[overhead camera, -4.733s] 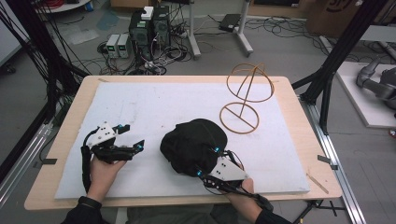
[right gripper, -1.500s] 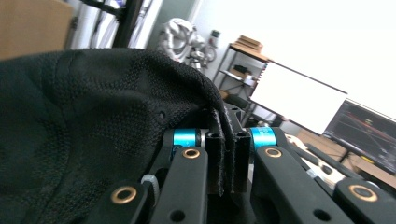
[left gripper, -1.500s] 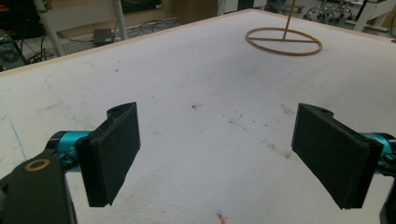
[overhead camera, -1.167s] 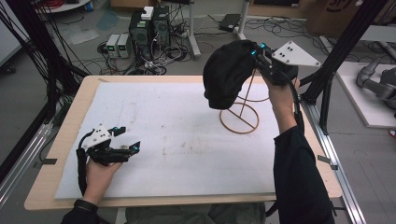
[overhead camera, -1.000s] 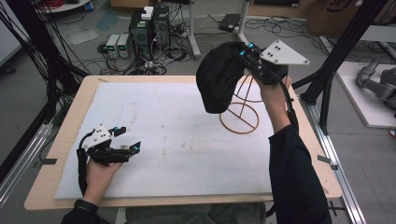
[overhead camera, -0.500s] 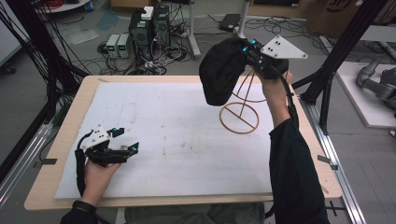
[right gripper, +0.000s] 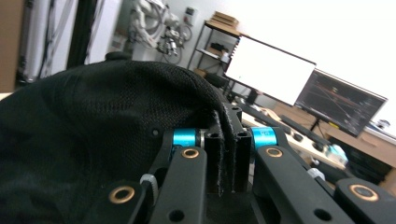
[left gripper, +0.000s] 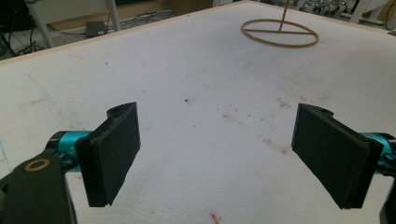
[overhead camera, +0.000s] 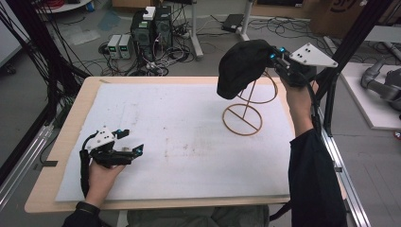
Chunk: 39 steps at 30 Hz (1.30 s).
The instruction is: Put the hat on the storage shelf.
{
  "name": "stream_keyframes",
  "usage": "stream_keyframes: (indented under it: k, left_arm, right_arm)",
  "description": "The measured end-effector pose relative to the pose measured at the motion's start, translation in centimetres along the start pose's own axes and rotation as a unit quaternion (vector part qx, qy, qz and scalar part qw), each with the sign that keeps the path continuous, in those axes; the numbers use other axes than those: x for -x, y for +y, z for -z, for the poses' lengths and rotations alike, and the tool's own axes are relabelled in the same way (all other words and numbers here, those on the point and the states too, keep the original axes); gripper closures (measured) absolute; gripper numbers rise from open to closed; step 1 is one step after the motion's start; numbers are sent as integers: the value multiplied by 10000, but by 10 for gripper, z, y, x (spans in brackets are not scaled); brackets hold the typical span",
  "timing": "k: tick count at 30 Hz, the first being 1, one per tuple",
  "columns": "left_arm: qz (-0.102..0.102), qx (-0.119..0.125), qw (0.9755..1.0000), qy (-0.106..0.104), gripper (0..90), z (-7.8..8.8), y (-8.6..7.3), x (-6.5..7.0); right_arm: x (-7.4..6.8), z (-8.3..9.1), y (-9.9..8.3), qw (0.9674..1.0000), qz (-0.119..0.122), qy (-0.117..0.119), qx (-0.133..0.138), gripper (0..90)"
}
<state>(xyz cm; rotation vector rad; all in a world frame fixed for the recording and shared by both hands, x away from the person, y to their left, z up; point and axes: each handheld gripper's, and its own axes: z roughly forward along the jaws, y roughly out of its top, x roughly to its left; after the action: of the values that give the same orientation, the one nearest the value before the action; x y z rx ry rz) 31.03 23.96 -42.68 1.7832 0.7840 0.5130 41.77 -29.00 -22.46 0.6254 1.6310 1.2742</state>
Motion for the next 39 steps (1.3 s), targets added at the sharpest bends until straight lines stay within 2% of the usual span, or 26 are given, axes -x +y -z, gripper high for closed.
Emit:
stream_keyframes:
  k: [4,7,10,13,16,22,24,26,30,39]
  left_arm:
    - [-30,-40,10000,-40,155,-3,0,1]
    - [-24,-66,10000,-60,155,-4,-1,0]
    - [19,-66,10000,-61,155,-4,-1,-1]
    - [-9,-52,10000,-69,155,-4,0,0]
    - [-10,-75,9999,-89,155,-5,0,0]
    - [-29,-100,9999,-129,155,-6,0,1]
    - [-21,-100,9998,-144,155,-7,0,2]
    - [-31,-119,9998,-143,155,-8,0,1]
    - [-21,-129,9998,-155,155,-9,0,2]
    - [-14,-189,9997,-174,155,-11,-1,3]
  right_arm:
    - [5,2,-3,9997,-183,-116,-58,879]
    - [5,6,-1,9989,-472,-38,28,878]
    - [1,6,5,9989,-459,26,23,878]
    - [-3,10,9,9983,-565,88,97,877]
    - [-5,13,11,9985,-521,105,96,872]
    - [2,18,8,9980,-622,-48,27,862]
    - [3,17,6,9982,-570,-131,-98,857]
    - [6,16,2,9972,-701,-93,-244,838]
    - [7,15,-5,9973,-678,-139,-254,822]
    - [7,8,-12,9956,-728,-292,-511,738]
